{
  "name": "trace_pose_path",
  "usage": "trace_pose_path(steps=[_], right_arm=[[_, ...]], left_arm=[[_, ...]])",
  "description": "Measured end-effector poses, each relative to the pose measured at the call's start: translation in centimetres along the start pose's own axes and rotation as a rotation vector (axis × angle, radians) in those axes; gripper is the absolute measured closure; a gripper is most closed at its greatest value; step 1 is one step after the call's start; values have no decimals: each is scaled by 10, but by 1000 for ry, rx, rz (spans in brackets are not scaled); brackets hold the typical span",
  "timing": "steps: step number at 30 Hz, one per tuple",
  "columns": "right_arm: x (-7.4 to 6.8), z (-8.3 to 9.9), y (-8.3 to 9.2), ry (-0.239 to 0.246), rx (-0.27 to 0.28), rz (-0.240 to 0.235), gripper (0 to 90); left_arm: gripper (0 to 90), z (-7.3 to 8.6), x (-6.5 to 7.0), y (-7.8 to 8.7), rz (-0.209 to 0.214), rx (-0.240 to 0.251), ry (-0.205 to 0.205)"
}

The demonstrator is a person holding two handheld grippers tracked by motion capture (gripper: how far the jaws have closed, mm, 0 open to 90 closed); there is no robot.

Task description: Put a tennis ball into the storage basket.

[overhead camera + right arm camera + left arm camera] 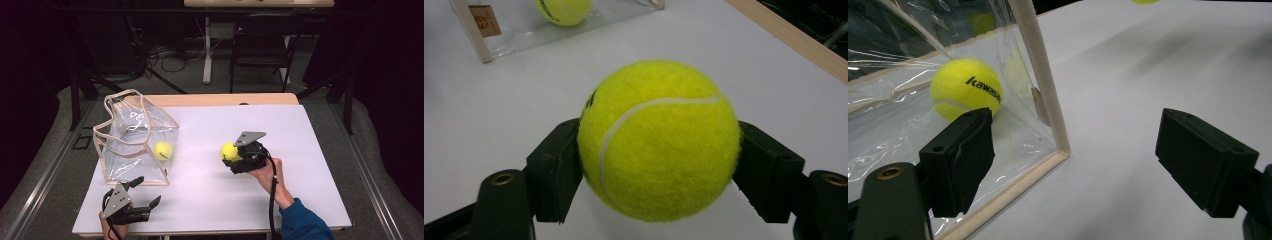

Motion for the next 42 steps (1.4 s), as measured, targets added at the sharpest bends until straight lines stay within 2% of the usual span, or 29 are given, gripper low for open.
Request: trace_pose_path(steps=[20, 27, 42], right_arm=[[-18, -13, 0, 32, 32, -37, 260], [-21, -17, 0, 31, 51, -43, 261], [-28, -25, -15, 41, 58, -70, 261]], left_arm=[[160, 0, 0, 1, -2, -1, -1], [160, 1, -1, 0, -3, 1, 8], [160, 0, -2, 0, -2, 9, 10]])
Point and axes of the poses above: each handheld gripper's, and its own axes: y roughly backward along the jaws, z roughly out of its underside, x roughly to its right, the point moved 4 cm from there along -y, roughly forward along the jaws, and after that the axes turned 12 degrees about x, right-handed, at the moved point
